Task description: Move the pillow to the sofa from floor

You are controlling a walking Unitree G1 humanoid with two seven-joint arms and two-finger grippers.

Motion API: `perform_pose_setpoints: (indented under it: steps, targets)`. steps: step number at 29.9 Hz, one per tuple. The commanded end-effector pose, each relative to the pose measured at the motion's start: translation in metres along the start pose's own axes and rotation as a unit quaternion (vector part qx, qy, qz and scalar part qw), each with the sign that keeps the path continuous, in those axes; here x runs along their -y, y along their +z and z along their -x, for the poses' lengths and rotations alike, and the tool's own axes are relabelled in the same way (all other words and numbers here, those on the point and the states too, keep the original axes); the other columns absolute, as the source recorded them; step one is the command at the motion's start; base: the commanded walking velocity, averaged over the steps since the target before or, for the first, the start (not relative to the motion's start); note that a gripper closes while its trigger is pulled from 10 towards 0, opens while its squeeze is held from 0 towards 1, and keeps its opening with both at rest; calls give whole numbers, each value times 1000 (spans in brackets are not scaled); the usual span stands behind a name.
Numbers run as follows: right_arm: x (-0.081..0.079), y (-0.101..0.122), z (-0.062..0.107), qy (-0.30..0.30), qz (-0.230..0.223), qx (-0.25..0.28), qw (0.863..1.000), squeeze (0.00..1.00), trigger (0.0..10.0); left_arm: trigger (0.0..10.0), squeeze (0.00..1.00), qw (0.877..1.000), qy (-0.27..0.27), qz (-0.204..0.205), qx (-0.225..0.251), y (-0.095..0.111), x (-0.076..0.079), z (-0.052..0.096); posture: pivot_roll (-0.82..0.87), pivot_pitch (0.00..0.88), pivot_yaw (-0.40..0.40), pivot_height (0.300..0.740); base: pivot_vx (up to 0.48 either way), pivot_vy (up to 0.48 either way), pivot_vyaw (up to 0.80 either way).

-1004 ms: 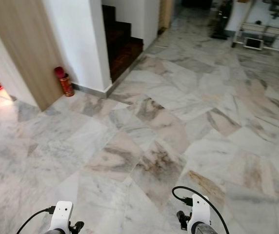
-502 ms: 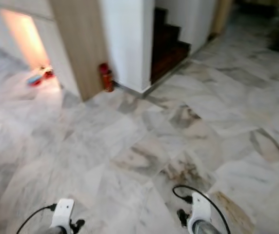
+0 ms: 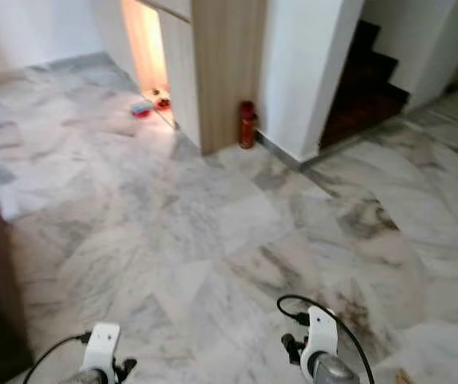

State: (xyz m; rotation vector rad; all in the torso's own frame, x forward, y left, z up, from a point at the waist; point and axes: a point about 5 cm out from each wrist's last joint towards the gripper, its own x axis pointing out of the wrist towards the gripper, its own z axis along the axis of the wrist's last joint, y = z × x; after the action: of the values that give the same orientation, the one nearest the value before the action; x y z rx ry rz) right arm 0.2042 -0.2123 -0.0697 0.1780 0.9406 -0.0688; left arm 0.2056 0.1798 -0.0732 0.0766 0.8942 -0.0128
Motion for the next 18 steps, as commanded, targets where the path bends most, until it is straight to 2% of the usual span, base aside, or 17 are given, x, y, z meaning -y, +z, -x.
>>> perform_pose_setpoints:
  steps: [1, 18]
  targets:
    - [3, -2, 1, -3, -2, -5, 1000, 0, 10000, 10000, 0, 1000, -1, 5, -19, -8, 3, 1, 1, 32, -32, 740, 0, 0, 606]
    - [3, -3, 1, -1, -10, -6, 1000, 0, 10000, 10000, 0, 1000, -10, 5, -18, -9, 5, 1, -6, 28, -30, 740, 0, 0, 790]
